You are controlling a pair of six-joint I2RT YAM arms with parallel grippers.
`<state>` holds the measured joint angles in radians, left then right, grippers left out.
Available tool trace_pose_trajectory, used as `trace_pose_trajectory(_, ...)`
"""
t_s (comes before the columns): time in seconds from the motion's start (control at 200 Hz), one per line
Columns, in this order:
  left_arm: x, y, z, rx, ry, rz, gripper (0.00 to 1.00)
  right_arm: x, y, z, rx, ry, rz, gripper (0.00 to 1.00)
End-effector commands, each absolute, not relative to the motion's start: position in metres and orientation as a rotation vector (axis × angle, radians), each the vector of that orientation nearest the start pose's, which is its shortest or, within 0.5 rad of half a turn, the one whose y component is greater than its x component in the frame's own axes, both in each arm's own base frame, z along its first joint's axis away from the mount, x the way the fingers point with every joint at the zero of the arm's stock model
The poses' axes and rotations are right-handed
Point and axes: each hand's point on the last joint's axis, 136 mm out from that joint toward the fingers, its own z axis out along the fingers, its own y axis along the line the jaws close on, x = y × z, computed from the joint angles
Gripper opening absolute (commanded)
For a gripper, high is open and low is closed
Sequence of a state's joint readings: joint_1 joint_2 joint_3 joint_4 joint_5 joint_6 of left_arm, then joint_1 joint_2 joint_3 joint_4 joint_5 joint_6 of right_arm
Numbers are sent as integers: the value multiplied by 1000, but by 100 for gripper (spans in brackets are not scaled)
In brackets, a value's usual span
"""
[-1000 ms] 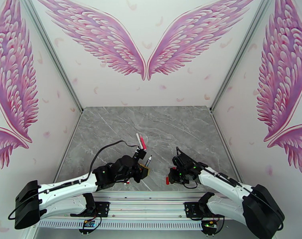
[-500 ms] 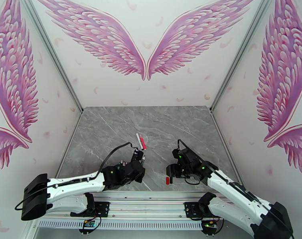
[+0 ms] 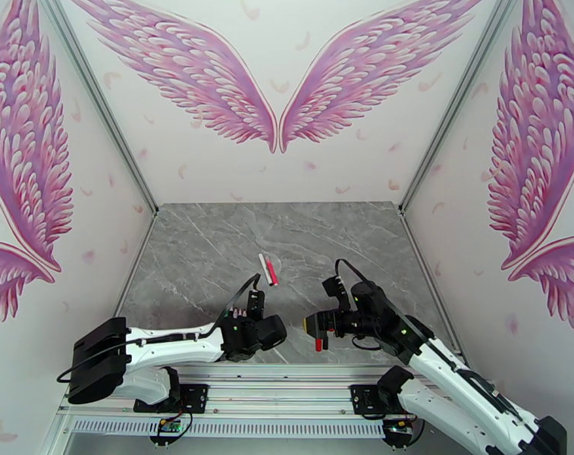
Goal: Open the pen caps
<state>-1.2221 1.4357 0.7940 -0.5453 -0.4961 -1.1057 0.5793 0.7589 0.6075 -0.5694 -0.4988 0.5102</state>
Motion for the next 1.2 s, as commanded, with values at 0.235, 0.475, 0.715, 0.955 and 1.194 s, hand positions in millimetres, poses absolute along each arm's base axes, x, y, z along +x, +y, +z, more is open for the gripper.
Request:
trace_pose_trajectory(0.235,190,-248,52,-2,2561,36,0,165,191,186,-350,2351,1007,99)
trace_pose_trajectory(0.475,190,-243,37,0,2593,171,2,164,183,175,-324,2395,949,99)
trace_pose_trajectory(0.715,188,-230,28,-23,2620,269,5,167,181,173,-310,2401,925,99)
trace_pose_trajectory(0.955,188,-228,23,-24,2632,300,10,167,181,170,-309,2408,921,99)
trace_pose_trajectory(1.194,190,-229,27,-14,2620,311,20,168,182,167,-310,2421,919,99)
